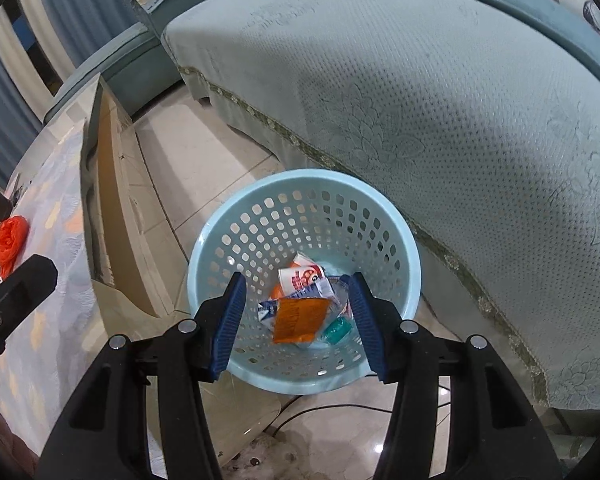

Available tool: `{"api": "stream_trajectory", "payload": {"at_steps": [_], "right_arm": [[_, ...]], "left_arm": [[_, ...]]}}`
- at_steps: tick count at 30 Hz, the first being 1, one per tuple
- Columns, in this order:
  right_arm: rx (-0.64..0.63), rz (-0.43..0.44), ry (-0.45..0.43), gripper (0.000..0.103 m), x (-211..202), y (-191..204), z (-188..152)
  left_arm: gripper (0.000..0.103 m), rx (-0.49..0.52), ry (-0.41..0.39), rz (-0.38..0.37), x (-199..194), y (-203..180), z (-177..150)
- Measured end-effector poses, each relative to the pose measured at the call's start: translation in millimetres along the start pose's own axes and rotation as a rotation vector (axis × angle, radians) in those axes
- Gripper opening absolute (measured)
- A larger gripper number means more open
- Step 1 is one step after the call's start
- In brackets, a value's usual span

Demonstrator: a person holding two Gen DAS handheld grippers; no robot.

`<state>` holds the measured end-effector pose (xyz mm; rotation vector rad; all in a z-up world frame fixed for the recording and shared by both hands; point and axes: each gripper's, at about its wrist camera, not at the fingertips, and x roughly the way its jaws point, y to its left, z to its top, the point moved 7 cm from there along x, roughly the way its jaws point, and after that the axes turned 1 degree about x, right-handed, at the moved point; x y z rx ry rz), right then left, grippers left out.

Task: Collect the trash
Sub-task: 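Carry the snack bag and white milk carton over the wastebasket and open both tools, then grasp the white milk carton with the left tool while the right tool grasps the heart-patterned cup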

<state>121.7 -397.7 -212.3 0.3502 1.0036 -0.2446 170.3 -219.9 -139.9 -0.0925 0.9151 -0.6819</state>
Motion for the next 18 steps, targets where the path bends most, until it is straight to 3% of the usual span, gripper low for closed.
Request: {"api": "stream_trajectory", "payload": {"at_steps": [4, 11, 18], "right_arm": [[-0.031, 0.044, -0.048, 0.05, -14.8, 16.1, 2.8], [-0.128, 0.175, -0.188, 0.05, -59.6, 76.9, 10.0], [-0.292, 0.354, -0.228, 0.05, -88.4, 177.4, -3.5]], "left_arm": [[0.023, -0.013, -0.035, 0.021, -17.6, 11.9, 3.6], [0.04, -0.095, -0.193, 0.09, -89.6, 49.3, 21.6], [0.043, -0.236, -0.322, 0.321, -175.4, 125.6, 32.2]]}}
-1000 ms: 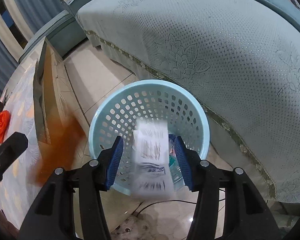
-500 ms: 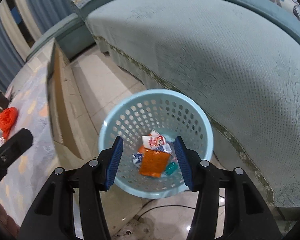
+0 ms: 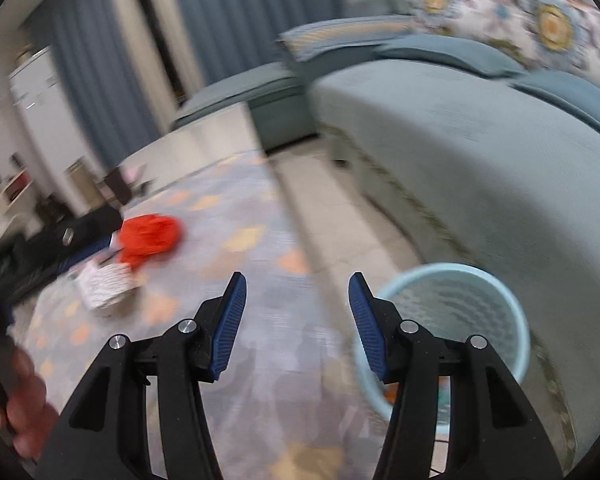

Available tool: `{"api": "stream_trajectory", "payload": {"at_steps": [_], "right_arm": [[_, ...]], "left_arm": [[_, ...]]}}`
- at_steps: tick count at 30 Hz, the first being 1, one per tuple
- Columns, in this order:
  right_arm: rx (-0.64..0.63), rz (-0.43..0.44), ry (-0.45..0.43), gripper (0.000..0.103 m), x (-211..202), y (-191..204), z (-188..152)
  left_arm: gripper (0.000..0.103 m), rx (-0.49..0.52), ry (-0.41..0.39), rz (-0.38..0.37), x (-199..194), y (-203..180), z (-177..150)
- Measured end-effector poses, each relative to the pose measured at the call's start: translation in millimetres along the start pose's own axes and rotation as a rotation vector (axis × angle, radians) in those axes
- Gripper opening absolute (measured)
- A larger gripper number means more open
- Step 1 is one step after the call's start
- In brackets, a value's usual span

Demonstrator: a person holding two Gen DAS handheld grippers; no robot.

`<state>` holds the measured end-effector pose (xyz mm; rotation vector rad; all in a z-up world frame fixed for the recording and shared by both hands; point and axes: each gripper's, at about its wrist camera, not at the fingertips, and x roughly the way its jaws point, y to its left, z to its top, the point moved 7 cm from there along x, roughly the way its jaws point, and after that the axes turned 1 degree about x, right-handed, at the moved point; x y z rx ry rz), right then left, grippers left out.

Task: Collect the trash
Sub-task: 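Grasp the white milk carton with the left tool while the right tool grasps the heart-patterned cup, then carry the carton and heart-patterned cup over the wastebasket and open both tools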

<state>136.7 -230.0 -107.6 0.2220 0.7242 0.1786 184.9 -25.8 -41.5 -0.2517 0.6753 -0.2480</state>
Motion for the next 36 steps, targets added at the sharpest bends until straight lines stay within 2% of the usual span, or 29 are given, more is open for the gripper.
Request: {"api": "stream_trajectory", "payload": {"at_steps": [4, 7, 11, 13, 15, 17, 19, 20, 23, 26, 28, 29, 30, 31, 34, 36], "right_arm": [[-0.094, 0.11, 0.038, 0.05, 17.9, 62.1, -0.4], [-0.177, 0.172, 0.072, 0.05, 36.3, 108.7, -5.4], [-0.234, 0.238, 0.14, 0.05, 66.8, 155.2, -14.2], [-0.256, 0.266, 0.162, 0.05, 77.7, 174.5, -17.3], [-0.285, 0.293, 0.181, 0.05, 87.8, 192.8, -21.6], [-0.309, 0.302, 0.204, 0.05, 97.8, 208.4, -24.1], [-0.33, 0.305, 0.225, 0.06, 111.1, 219.7, -25.0], [-0.333, 0.32, 0.245, 0.062, 118.8, 226.3, -26.8], [-0.334, 0.331, 0.29, 0.063, 136.8, 236.6, -32.9], [-0.34, 0.347, 0.331, 0.062, 152.2, 241.6, -39.5], [-0.33, 0.363, 0.349, 0.043, 158.7, 243.1, -43.2], [-0.315, 0.384, 0.36, 0.04, 160.3, 241.7, -44.6], [-0.294, 0.4, 0.358, 0.029, 160.7, 240.5, -43.0], [-0.279, 0.402, 0.347, 0.024, 158.8, 237.0, -41.2], [-0.266, 0.362, 0.302, 0.016, 152.7, 221.6, -33.2], [-0.259, 0.335, 0.281, 0.011, 148.3, 208.3, -29.0]], "left_arm": [[0.045, -0.142, -0.029, 0.159, -21.9, 84.6, 13.1], [0.045, -0.229, -0.026, 0.249, -28.3, 141.1, 12.6], [0.045, -0.305, -0.018, 0.289, -32.3, 194.0, 4.0], [0.048, -0.35, -0.018, 0.282, -34.3, 209.9, -1.8], [0.058, -0.392, -0.017, 0.275, -34.5, 221.3, -4.2], [0.06, -0.421, -0.011, 0.269, -31.3, 226.8, -7.0], [0.061, -0.437, 0.006, 0.261, -25.8, 230.7, -10.1], [0.061, -0.441, 0.008, 0.258, -24.6, 234.3, -12.4], [0.061, -0.447, 0.021, 0.256, -18.7, 238.8, -16.1], [0.068, -0.437, 0.029, 0.265, -12.9, 239.2, -16.6], [0.07, -0.433, 0.035, 0.268, -7.6, 238.1, -16.8], [0.07, -0.433, 0.038, 0.266, -5.6, 238.4, -17.5], [0.07, -0.432, 0.046, 0.264, -2.6, 237.8, -18.1], [0.07, -0.432, 0.051, 0.266, 0.3, 237.1, -18.4], [0.077, -0.433, 0.065, 0.272, 9.7, 235.8, -19.1], [0.079, -0.424, 0.077, 0.301, 18.7, 232.0, -20.1]]}}
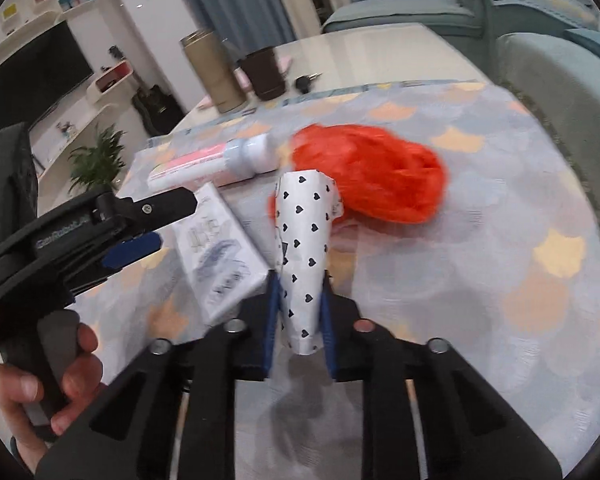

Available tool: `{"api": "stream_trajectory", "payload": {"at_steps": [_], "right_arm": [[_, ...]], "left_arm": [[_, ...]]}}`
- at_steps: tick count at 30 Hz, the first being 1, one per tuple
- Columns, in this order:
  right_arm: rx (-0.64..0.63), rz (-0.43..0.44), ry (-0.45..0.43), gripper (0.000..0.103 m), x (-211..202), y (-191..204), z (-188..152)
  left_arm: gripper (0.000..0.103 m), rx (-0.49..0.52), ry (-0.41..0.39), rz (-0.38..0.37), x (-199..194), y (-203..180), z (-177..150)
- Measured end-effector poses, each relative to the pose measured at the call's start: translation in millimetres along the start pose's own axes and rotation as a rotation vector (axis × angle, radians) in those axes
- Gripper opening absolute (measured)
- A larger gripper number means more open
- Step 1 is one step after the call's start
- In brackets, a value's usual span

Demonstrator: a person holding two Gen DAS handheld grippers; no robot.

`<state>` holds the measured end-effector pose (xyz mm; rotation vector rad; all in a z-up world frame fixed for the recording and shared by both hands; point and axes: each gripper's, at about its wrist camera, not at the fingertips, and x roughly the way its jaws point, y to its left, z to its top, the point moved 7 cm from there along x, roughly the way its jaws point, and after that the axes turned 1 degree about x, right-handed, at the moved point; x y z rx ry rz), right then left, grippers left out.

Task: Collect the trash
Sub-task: 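Carry the carton and heart-patterned cup over the wastebasket and open both tools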

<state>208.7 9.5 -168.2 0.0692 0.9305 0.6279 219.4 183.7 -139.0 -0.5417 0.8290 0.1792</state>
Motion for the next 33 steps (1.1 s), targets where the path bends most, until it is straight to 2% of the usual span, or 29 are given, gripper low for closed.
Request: {"api": "stream_trajectory", "payload": {"at_steps": [5, 8, 10, 13, 15, 18, 24, 33], "right_arm": [[0.043, -0.019, -0.023, 0.01, -18.7, -26.4, -5.6], [0.049, -0.034, -0.024, 0.01, -23.0, -37.5, -9.8], [0.042, -0.044, -0.023, 0.01, -24.0, -40.5, -11.8], [0.036, -0.056, -0.03, 0.009, -30.9, -46.9, -15.8], [0.043, -0.053, -0.044, 0.009, -36.8, -50.2, -15.3], [0.05, -0.053, -0.064, 0.009, -46.3, -53.0, -13.7], [0.053, -0.072, -0.113, 0.009, -71.7, -59.0, -12.8], [0.116, -0.074, -0.208, 0.008, -117.5, -78.4, -10.9]], "left_arm": [[0.084, 0.081, 0.039, 0.151, 27.4, -16.6, -13.4], [0.085, 0.141, 0.021, 0.211, 32.8, -26.9, -16.4], [0.084, 0.173, 0.029, 0.22, 34.0, -33.1, -19.1], [0.075, 0.278, 0.05, 0.188, 32.8, -47.2, -24.7], [0.062, 0.338, 0.065, 0.143, 27.2, -56.4, -29.3], [0.055, 0.411, 0.071, 0.09, 19.2, -66.4, -37.8], [0.054, 0.438, 0.062, 0.0, 3.3, -74.1, -44.0], [0.054, 0.404, -0.073, -0.172, -57.8, -107.7, -34.6]]}}
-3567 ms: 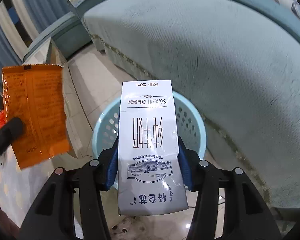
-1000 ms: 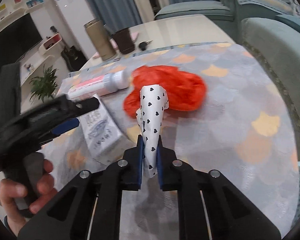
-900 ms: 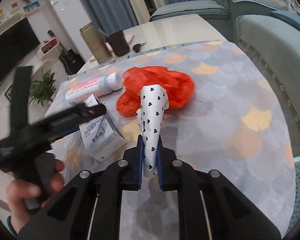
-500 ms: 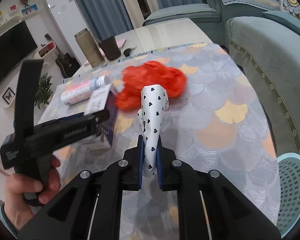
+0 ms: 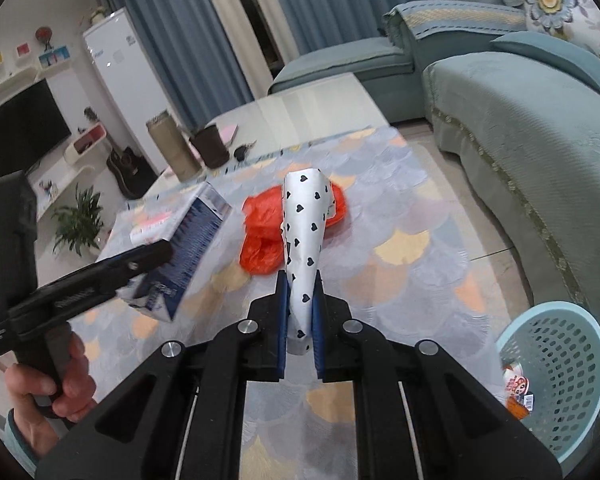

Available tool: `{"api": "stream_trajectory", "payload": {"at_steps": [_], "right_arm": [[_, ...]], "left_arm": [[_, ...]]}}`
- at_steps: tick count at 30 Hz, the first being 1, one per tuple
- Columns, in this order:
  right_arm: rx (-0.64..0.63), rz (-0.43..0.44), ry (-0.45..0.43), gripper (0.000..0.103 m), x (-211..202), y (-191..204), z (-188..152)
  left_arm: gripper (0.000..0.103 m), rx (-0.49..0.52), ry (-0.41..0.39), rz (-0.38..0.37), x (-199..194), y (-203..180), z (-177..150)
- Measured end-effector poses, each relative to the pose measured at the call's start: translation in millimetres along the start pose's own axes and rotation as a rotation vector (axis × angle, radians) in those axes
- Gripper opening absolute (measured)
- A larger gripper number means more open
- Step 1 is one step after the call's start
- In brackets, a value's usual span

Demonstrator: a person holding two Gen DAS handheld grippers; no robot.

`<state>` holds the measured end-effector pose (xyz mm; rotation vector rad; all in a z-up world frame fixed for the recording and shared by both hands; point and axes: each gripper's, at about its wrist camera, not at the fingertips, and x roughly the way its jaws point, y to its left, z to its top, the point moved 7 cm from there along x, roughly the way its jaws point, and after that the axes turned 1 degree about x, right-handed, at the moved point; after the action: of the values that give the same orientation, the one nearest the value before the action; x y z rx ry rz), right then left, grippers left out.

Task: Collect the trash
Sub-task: 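Carry the carton and heart-patterned cup over the wastebasket and open both tools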

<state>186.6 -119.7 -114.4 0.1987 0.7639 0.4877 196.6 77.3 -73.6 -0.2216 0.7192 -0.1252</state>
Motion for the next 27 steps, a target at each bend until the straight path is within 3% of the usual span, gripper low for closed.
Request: {"api": "stream_trajectory", "payload": {"at_steps": [7, 13, 20, 27], "right_arm": [[0.012, -0.062, -0.097, 0.008, -49.8, -23.7, 12.7], [0.056, -0.134, -0.168, 0.008, -100.2, -60.5, 12.8], [0.129, -0.295, -0.188, 0.008, -143.9, -121.5, -13.8], [0.273, -0.434, -0.089, 0.008, -140.4, -193.9, -53.9]], "left_arm": [[0.054, 0.007, -0.122, -0.11, -31.3, -59.9, 16.7], [0.054, 0.045, -0.136, -0.208, -33.4, -127.5, 12.2], [0.054, 0.113, -0.081, -0.298, -8.7, -203.1, -17.6], [0.054, 0.205, 0.094, -0.355, 45.3, -257.6, -73.1]]}}
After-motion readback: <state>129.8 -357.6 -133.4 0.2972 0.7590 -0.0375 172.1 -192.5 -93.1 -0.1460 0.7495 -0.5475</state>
